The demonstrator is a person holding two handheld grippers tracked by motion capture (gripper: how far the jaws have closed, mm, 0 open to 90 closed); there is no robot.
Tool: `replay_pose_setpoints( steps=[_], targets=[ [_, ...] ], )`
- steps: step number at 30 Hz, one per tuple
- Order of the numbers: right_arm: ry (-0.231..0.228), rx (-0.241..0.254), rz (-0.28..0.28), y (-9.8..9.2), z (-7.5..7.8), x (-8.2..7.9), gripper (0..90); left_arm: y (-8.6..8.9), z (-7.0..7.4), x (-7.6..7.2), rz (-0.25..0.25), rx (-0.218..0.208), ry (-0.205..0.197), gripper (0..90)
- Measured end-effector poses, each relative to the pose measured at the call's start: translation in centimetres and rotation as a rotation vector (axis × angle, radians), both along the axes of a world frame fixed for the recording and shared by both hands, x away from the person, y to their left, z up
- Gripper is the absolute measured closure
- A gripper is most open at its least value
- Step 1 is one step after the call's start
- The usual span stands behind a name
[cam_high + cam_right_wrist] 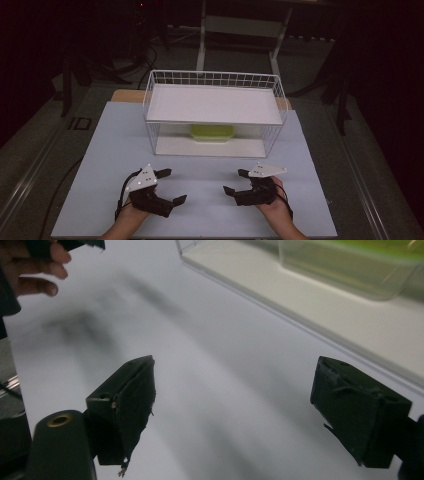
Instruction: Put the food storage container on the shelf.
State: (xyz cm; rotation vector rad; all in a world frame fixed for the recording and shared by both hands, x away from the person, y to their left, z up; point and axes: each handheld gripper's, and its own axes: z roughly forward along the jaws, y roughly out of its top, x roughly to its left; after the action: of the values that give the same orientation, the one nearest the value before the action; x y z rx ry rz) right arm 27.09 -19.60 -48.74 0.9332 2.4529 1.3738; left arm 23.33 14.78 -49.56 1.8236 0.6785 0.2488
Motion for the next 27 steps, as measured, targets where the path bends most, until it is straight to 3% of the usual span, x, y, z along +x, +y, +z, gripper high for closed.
replay_pose_setpoints(
  steps=[4, 17, 22, 27],
  targets=[
    [0.003, -0.021, 0.042, -0.2, -0.8, 0.2, 17.9, -0.1, -0.5, 0.1, -0.009, 0.007, 0.006, 0.8],
    [-0.019, -0.019, 0.031, -0.6, -0.8, 0.5, 17.9, -0.6, -1.2, 0.2, -0.034, 0.016, 0.018, 0.8],
    [0.018, -0.013, 0.018, -0.6, -1.2, 0.7, 17.9, -0.7, -1.4, 0.2, -0.032, 0.017, 0.021, 0.8],
    [0.024, -0.016, 0.028, -0.5, -1.3, 0.8, 17.9, -0.6, -1.4, 0.2, -0.034, 0.018, 0.024, 0.8]
  ],
)
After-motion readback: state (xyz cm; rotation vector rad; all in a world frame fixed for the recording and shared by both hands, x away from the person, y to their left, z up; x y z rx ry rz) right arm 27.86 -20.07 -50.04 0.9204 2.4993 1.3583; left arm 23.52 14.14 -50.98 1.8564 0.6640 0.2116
